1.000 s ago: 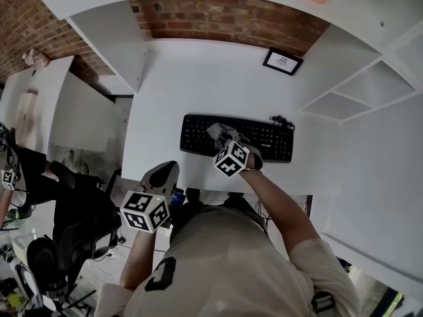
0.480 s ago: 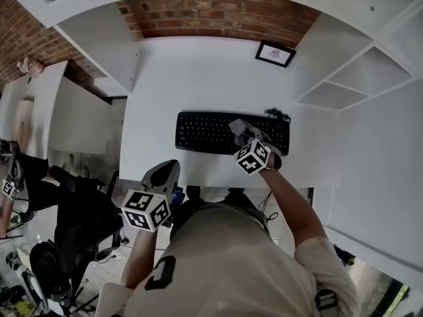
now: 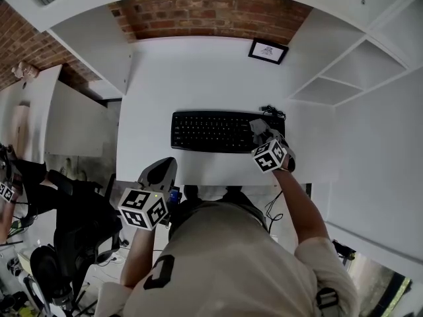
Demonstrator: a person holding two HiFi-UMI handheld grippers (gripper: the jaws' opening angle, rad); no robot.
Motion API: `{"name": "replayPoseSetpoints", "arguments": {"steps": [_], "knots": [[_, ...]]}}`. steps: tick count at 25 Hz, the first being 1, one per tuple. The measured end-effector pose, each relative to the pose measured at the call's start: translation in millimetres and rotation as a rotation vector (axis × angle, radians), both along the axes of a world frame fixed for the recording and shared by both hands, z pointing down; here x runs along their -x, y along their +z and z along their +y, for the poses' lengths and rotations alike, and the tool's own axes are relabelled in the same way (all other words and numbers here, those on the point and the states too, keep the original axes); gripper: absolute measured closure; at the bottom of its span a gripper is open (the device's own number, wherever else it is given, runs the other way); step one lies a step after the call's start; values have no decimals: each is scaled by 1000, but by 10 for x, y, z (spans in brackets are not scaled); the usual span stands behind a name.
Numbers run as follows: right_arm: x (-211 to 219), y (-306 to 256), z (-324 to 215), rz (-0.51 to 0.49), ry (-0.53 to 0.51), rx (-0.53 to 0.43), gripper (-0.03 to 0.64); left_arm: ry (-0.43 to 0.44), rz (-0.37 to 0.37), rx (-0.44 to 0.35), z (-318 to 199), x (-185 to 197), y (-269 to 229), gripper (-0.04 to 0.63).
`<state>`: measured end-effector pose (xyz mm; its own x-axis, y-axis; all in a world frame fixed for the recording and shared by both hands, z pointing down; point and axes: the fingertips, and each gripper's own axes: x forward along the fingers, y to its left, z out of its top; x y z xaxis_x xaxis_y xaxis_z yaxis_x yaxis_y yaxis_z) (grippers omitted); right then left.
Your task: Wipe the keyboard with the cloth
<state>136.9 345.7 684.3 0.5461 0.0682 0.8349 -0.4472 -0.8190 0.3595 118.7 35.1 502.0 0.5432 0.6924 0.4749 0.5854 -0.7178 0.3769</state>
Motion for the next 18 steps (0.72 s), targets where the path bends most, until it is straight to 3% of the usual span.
{"name": "replayPoseSetpoints", "arguments": {"steps": [9, 13, 18], "knots": [[267, -11, 581, -6, 144, 12, 603, -43, 8, -10, -169, -16, -11, 591], [393, -15, 953, -32, 285, -11, 603, -66, 12, -9, -231, 0, -17, 591], [346, -205, 824, 12, 258, -54, 603, -96, 11, -7, -316, -33, -4, 591]]}}
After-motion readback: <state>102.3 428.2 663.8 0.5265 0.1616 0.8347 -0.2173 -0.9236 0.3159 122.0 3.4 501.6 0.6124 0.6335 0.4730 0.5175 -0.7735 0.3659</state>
